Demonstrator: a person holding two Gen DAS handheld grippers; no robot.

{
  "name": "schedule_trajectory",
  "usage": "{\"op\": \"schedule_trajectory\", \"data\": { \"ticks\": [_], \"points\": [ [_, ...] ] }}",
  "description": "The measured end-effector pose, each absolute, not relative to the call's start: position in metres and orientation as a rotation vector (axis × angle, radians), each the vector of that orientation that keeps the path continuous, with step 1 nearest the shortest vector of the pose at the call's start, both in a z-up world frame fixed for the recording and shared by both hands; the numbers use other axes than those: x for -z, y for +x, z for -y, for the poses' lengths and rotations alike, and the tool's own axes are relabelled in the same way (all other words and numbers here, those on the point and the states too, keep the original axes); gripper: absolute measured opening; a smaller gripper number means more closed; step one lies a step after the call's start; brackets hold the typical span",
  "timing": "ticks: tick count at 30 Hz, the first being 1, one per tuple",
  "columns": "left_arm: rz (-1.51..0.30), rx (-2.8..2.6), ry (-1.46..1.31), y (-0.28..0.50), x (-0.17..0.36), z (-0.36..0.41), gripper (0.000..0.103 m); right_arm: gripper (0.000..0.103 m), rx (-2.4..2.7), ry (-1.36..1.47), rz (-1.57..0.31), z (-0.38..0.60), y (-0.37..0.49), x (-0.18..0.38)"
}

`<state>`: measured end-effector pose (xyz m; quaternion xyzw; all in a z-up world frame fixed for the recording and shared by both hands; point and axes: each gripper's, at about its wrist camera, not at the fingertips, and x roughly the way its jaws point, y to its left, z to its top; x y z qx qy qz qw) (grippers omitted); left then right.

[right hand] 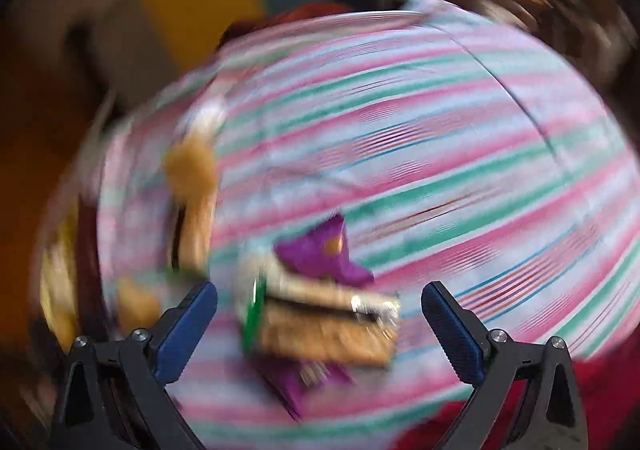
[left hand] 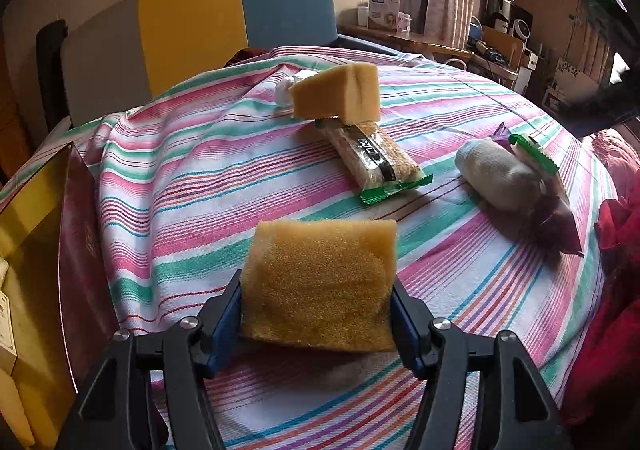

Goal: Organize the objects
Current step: 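Hold the sponge with the left gripper while the right gripper grasps the cracker pack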

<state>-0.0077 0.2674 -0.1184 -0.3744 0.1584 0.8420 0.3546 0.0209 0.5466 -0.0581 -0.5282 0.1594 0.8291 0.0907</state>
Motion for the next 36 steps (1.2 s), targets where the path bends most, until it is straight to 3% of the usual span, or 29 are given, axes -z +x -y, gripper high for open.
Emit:
{"op": "schedule_trajectory", "data": {
  "ticks": [4, 10, 12, 13, 14, 15, 22, 30, 36],
  "points": [
    [-0.407, -2.179, -0.967, -0.008, 0.119, -0.267, 0.066, 0.103, -2.465, -1.798, -0.078, -0.519, 0.027, 0.069],
    [-0.412, -2.18, -0.966, -0.007, 0.119, -0.268, 0.067, 0.102, -2.385, -1.919, 0.05, -0.519, 0.012, 0.104],
    [-0.413, -2.182, -0.965, -0.007, 0.12, -0.268, 0.067, 0.094, -2.382, -1.863, -0.048, -0.532, 0.005, 0.106],
    [-0.414, -2.182, -0.965, -0.007, 0.12, -0.268, 0.067, 0.085, -2.392, -1.833, -0.181, -0.546, 0.005, 0.105],
    [-0.416, -2.183, -0.965, -0.007, 0.12, -0.268, 0.067, 0.069, -2.408, -1.81, -0.269, -0.554, 0.006, 0.104],
    [-0.417, -2.184, -0.964, -0.007, 0.12, -0.268, 0.067, 0.064, -2.406, -1.807, -0.318, -0.56, 0.007, 0.105],
    [-0.417, -2.184, -0.964, -0.007, 0.12, -0.268, 0.068, 0.076, -2.274, -1.847, -0.547, -0.59, 0.011, 0.125],
    [-0.418, -2.183, -0.963, -0.007, 0.12, -0.268, 0.068, 0.084, -2.254, -1.818, -0.51, -0.594, 0.012, 0.122],
    [-0.417, -2.183, -0.963, -0.007, 0.12, -0.268, 0.068, 0.084, -2.232, -1.764, -0.452, -0.599, 0.0, 0.122]
  ]
}}
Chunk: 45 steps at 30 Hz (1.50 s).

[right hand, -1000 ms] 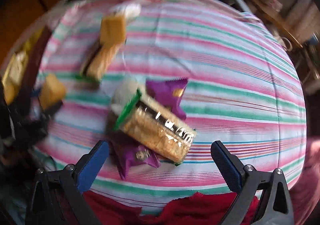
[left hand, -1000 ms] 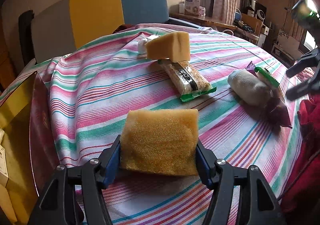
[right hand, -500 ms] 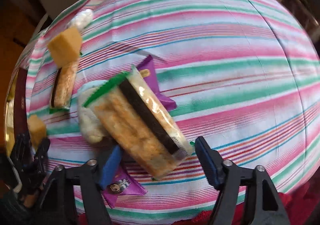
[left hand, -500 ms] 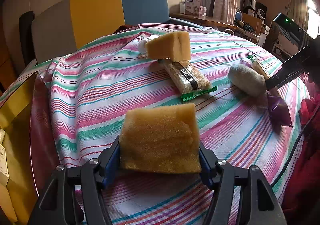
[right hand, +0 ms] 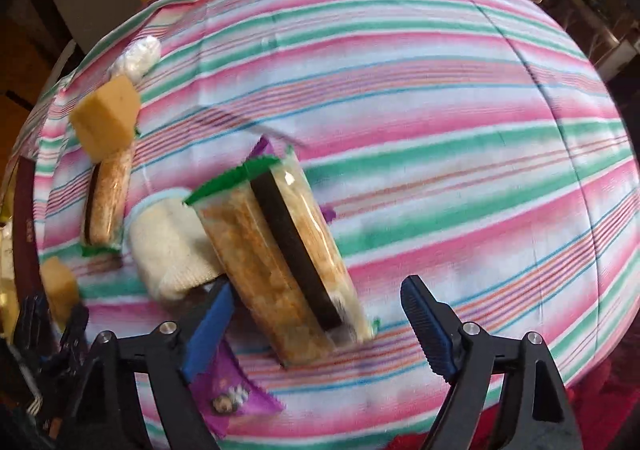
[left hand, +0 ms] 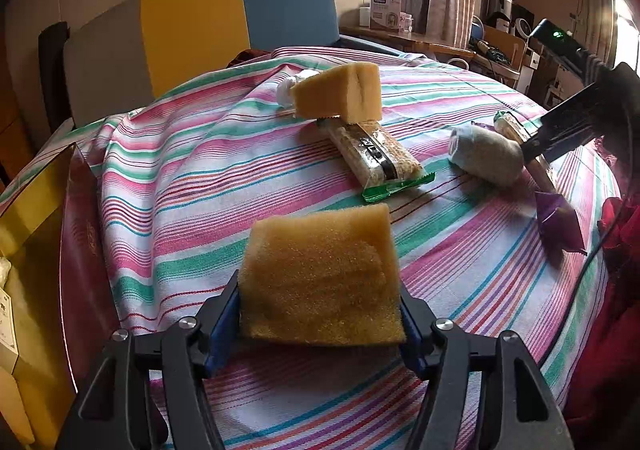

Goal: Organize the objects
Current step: 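Hold the sponge with the left gripper while the right gripper grasps the cracker pack, then carry the yellow sponge into the gold tray and open the left gripper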

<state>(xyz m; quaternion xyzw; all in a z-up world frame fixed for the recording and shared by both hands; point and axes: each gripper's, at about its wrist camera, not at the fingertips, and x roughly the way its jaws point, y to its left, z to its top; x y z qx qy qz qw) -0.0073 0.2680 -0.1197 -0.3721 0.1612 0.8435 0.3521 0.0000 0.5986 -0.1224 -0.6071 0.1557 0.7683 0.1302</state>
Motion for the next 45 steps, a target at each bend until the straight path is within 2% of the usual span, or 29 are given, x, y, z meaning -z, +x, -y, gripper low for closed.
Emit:
{"op": "schedule_trajectory", "data": {
  "ticks": [2, 3, 4, 5, 14, 18, 24, 29, 39, 42, 45],
  "points": [
    [-0.416, -2.182, -0.963, -0.008, 0.12, -0.268, 0.068, 0.08, -2.22, -1.728, -0.431, -0.599, -0.004, 0.128],
    [-0.416, -2.183, -0.963, -0.008, 0.12, -0.268, 0.068, 0.071, -2.21, -1.716, -0.439, -0.6, -0.004, 0.131],
    [-0.416, -2.183, -0.963, -0.008, 0.12, -0.268, 0.068, 0.055, -2.192, -1.709, -0.435, -0.601, -0.004, 0.135],
    [-0.416, -2.184, -0.963, -0.008, 0.12, -0.268, 0.068, 0.049, -2.19, -1.679, -0.412, -0.6, -0.004, 0.133],
    [-0.416, -2.185, -0.963, -0.008, 0.12, -0.268, 0.068, 0.05, -2.189, -1.654, -0.488, -0.613, 0.0, 0.133],
    [-0.435, -2.172, -0.988, -0.009, 0.115, -0.27, 0.065, 0.051, -2.188, -1.646, -0.485, -0.615, 0.0, 0.132],
    [-0.206, -2.166, -0.903, -0.01, 0.05, -0.235, 0.065, 0.051, -2.193, -1.639, -0.457, -0.618, -0.001, 0.129],
    [0.007, -2.267, -0.972, -0.062, 0.008, -0.173, 0.065, 0.051, -2.196, -1.633, -0.414, -0.618, -0.003, 0.126],
    [0.352, -2.42, -1.473, -0.193, 0.067, -0.064, 0.065, 0.051, -2.196, -1.624, -0.377, -0.624, -0.007, 0.119],
    [0.357, -2.429, -1.572, -0.215, 0.086, -0.054, 0.065, 0.051, -2.196, -1.624, -0.376, -0.625, -0.01, 0.117],
    [0.287, -2.495, -1.586, -0.226, 0.088, -0.051, 0.065, 0.051, -2.195, -1.623, -0.376, -0.62, -0.012, 0.117]
  ]
}}
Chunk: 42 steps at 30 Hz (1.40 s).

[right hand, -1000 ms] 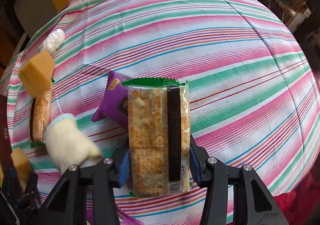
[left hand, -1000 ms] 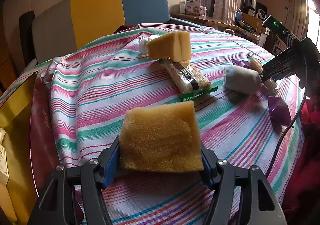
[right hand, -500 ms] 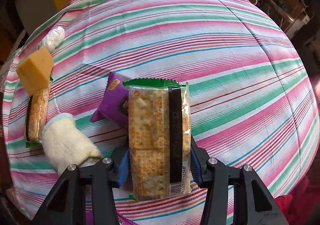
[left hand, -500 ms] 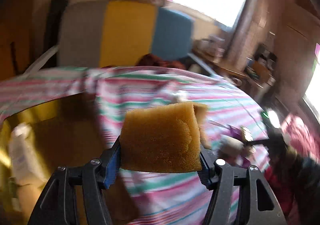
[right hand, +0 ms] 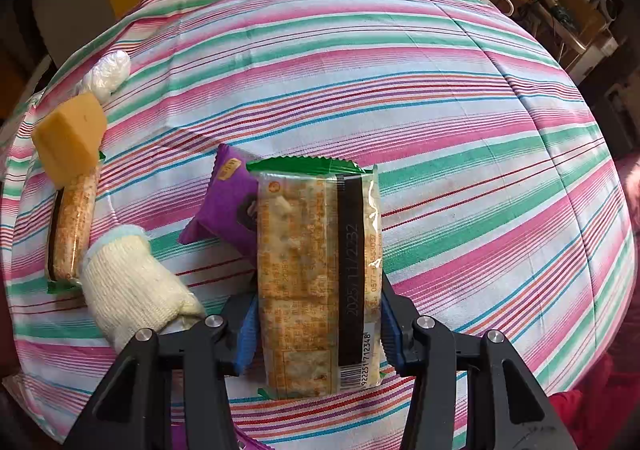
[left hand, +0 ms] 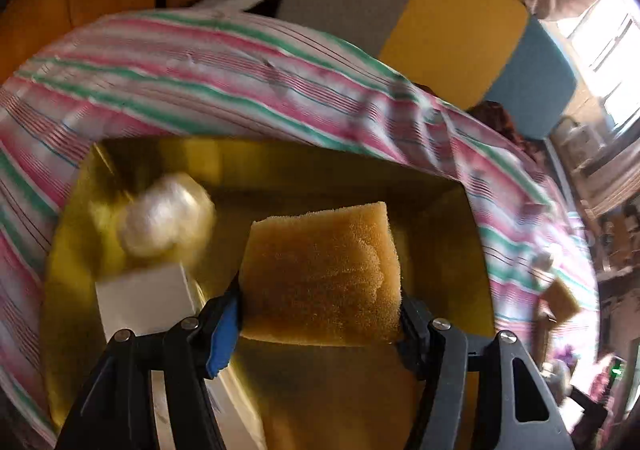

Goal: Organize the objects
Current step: 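Carry the yellow sponge into the gold tray and open the left gripper, then carry the cracker pack into the gold tray with the right gripper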

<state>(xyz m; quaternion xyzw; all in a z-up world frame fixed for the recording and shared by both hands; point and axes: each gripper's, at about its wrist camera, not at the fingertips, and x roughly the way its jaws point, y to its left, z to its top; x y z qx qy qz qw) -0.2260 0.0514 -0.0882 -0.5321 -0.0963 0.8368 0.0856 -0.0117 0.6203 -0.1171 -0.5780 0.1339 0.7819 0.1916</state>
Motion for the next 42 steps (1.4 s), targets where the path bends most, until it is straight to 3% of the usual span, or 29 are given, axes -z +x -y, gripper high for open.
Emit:
{"op": "schedule_trajectory", "data": {
  "ticks": [4, 9, 13, 17, 26, 31, 42],
  "points": [
    [0.095, -2.578, -1.664, -0.236, 0.095, -0.05, 0.066, 0.051, -2.196, -1.622, -0.375, -0.619, -0.011, 0.117],
    [0.008, -2.604, -1.656, -0.234, 0.099, -0.048, 0.068, 0.051, -2.201, -1.621, -0.364, -0.623, -0.014, 0.113],
    [-0.087, -2.615, -1.654, -0.233, 0.102, -0.052, 0.075, 0.052, -2.202, -1.62, -0.359, -0.626, -0.016, 0.11],
    [0.028, -2.595, -1.618, -0.225, 0.088, -0.05, 0.075, 0.052, -2.203, -1.616, -0.357, -0.624, -0.011, 0.107],
    [0.014, -2.691, -1.286, -0.161, 0.028, -0.056, 0.076, 0.049, -2.21, -1.609, -0.356, -0.594, 0.002, 0.102],
    [0.085, -2.681, -1.246, -0.137, 0.013, -0.047, 0.076, 0.049, -2.209, -1.607, -0.347, -0.583, -0.004, 0.108],
    [0.021, -2.708, -1.138, -0.058, 0.008, -0.027, 0.076, 0.048, -2.227, -1.453, -0.424, -0.603, -0.001, 0.104]
  ]
}}
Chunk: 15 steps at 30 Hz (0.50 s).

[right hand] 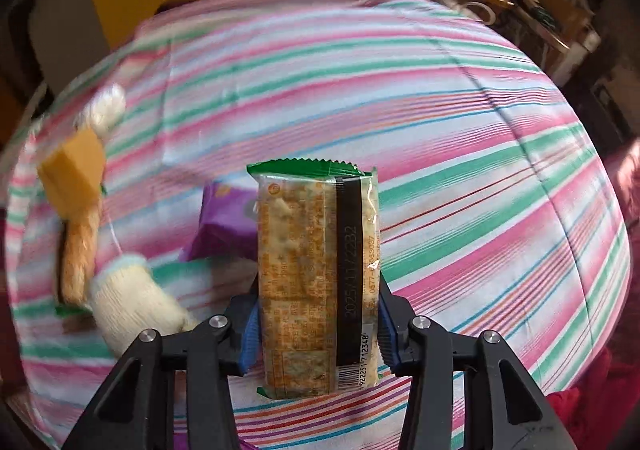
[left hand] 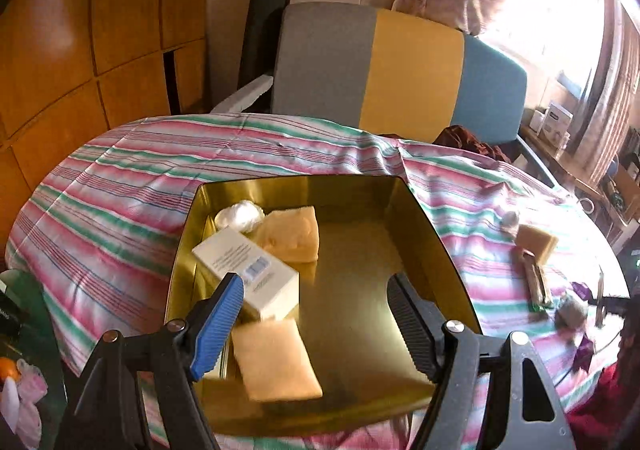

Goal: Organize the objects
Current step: 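Carry the cracker pack into the gold tray with the right gripper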

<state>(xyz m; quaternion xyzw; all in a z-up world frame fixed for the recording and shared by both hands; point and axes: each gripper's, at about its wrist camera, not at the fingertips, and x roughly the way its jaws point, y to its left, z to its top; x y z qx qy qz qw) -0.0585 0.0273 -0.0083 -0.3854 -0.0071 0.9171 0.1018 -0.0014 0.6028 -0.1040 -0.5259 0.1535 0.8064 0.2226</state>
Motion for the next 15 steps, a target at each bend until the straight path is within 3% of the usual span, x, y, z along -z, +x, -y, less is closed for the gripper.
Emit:
{"op": "schedule_trajectory", "data": {
  "ticks": [7, 15],
  "points": [
    [0.013, -2.669, -1.195, -0.045, 0.024, -0.024, 0.076, 0.047, -2.37, -1.277, -0.442, -0.567, 0.003, 0.055],
    [0.025, -2.652, -1.218, -0.038, 0.032, -0.02, 0.076, 0.047, -2.705, -1.355, -0.309, -0.437, -0.036, 0.013]
  ]
}}
